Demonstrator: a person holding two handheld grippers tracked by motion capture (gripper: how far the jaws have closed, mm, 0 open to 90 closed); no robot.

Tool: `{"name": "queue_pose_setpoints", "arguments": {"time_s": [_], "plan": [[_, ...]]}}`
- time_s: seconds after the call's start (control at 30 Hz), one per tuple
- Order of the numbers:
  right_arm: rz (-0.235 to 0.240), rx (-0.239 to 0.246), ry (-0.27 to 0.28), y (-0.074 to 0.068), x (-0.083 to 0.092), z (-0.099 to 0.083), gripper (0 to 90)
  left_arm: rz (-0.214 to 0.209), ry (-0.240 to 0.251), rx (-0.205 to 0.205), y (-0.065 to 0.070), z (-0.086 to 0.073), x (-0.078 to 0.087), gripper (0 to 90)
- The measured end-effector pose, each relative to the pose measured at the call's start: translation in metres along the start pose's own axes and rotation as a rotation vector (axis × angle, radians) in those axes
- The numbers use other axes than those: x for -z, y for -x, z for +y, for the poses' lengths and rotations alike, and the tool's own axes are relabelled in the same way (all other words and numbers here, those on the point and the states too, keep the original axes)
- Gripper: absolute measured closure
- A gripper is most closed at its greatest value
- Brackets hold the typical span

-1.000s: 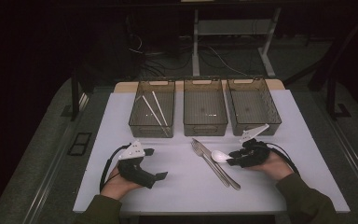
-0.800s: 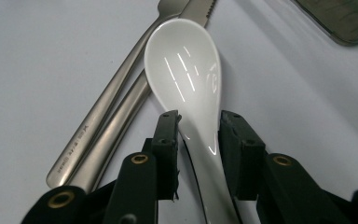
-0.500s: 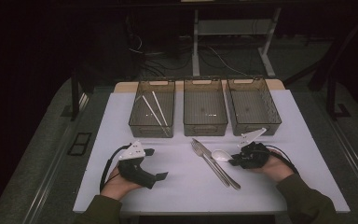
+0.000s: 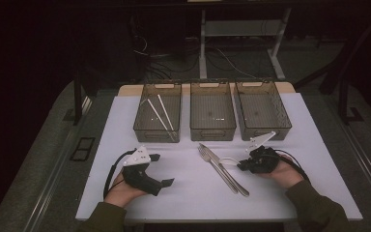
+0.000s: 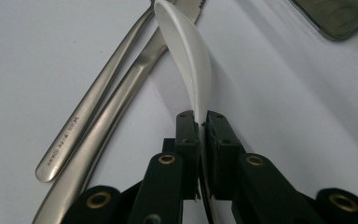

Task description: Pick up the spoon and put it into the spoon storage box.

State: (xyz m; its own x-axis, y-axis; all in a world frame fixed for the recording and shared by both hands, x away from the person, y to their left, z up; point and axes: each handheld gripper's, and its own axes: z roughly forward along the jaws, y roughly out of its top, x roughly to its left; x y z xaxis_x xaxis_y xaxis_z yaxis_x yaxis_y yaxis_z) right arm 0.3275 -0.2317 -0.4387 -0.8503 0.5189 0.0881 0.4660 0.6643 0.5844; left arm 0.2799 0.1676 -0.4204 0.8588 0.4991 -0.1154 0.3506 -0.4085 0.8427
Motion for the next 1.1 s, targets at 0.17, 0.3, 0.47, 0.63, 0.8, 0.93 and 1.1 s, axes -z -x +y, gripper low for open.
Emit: {"name": "queue_pose_setpoints", "arguments": {"time_s": [0.17,0.3,0.47,0.63,0.8,0.93,1.1], "plan": [[-0.004,-0.016,0.017,0.002,0.006,0.003,84.1,0.004,0.01,-0.007,0.001,-0.001,-0.002,0.0],[-0.008,-0.048,0.048,0.005,0.015,0.007,84.1,-0.003,0.008,-0.005,0.004,-0.002,-0.004,0.0],[-0.014,-0.084,0.077,0.009,0.024,0.015,84.1,-0.004,0.012,-0.008,0.004,-0.001,-0.004,0.0],[-0.016,-0.12,0.121,0.013,0.034,0.023,84.1,-0.001,0.011,-0.009,0.004,-0.001,-0.005,0.0],[-0.025,-0.176,0.149,0.018,0.042,0.031,84.1,0.0,0.015,-0.011,0.005,-0.001,-0.004,0.0],[-0.039,-0.199,0.166,0.021,0.046,0.038,84.1,0.0,0.011,-0.01,0.005,-0.001,-0.005,0.0],[-0.054,-0.222,0.176,0.026,0.046,0.049,84.1,-0.001,0.014,-0.014,0.006,0.0,-0.004,0.0]]}}
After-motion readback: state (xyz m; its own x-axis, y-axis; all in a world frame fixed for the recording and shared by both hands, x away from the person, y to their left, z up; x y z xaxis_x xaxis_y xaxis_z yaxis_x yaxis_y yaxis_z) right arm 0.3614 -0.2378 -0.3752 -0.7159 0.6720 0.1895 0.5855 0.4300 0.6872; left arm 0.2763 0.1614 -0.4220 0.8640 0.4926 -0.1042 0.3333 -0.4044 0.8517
